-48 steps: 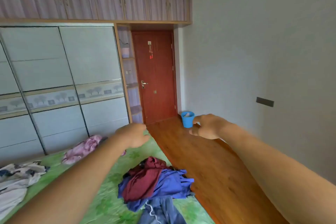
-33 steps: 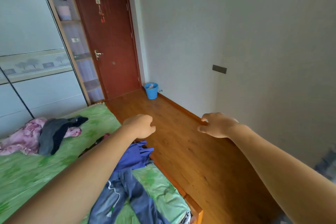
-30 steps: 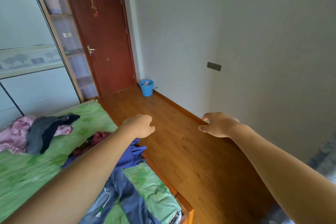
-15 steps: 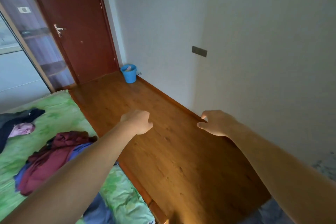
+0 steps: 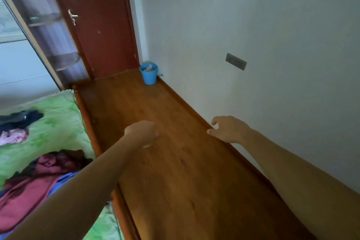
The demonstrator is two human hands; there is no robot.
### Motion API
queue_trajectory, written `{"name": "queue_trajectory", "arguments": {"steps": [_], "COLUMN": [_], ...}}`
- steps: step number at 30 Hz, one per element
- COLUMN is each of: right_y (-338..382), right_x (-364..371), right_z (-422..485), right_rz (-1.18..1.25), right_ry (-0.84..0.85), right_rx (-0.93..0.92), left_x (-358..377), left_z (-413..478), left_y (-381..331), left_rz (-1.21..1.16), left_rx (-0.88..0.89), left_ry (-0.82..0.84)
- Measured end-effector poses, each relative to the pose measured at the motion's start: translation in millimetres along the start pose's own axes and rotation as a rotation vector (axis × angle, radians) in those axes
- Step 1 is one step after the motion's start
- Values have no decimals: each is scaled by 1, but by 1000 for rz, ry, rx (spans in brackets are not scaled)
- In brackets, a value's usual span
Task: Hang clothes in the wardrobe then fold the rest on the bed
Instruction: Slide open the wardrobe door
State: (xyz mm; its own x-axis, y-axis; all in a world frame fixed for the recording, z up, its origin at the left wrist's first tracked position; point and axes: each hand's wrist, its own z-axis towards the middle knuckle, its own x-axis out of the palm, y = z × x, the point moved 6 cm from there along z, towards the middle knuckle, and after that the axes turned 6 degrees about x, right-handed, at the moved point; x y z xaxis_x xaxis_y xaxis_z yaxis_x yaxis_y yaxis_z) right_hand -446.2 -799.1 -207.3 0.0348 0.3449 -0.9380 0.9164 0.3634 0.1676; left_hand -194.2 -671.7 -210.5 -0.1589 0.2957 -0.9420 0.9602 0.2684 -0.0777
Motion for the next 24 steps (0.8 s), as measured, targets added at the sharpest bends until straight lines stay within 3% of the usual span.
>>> {"name": "queue_trajectory", "arguments": {"steps": [16, 24], "right_y": [66, 154], "right_x": [-89, -111], "right_z": [323, 449], "right_rz": [-54, -107], "right_ry": [41, 76], "right_rx": [-465, -682], "left_x": [-67, -107], "left_z": [212, 268], "left_y": [69, 125], "left_rz": [-67, -100], "left_rx": [-379, -565], "left_ry": [-55, -126]}}
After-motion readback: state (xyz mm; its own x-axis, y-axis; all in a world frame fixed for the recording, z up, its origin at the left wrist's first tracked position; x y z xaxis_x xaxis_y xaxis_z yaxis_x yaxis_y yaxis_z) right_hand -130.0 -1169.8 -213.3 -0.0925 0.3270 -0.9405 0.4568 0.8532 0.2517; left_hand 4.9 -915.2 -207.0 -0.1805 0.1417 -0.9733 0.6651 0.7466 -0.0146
